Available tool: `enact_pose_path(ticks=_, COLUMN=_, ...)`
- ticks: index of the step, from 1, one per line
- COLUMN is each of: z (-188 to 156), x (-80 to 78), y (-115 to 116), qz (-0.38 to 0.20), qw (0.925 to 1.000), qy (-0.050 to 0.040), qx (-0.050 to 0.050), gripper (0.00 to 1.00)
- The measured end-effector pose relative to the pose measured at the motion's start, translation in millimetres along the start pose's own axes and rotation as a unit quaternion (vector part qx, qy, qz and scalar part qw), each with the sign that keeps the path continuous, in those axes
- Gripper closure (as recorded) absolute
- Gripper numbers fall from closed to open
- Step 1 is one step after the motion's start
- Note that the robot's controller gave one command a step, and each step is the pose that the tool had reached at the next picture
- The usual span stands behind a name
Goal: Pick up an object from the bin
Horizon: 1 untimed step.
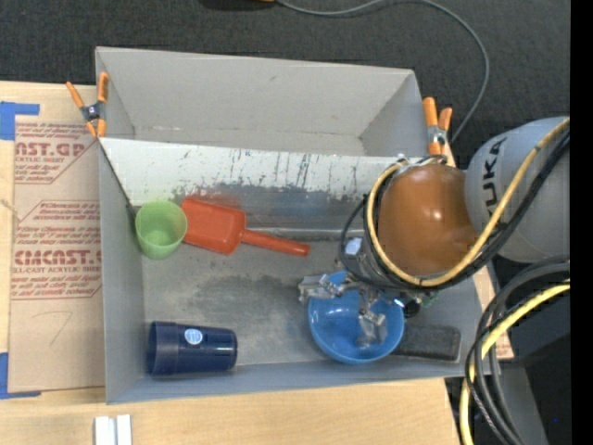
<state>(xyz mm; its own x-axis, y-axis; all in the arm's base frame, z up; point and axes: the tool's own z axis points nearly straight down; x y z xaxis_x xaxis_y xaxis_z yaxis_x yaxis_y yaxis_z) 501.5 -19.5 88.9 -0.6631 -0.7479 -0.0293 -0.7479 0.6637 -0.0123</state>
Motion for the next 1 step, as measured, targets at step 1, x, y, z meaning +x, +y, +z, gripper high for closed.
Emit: enact_pose_path(ticks=1, z=18.9, x=-13.7, y=6.8, qz=-0.231, qw=0.9728, qy=-0.0011, qx=0.0, gripper=1.0)
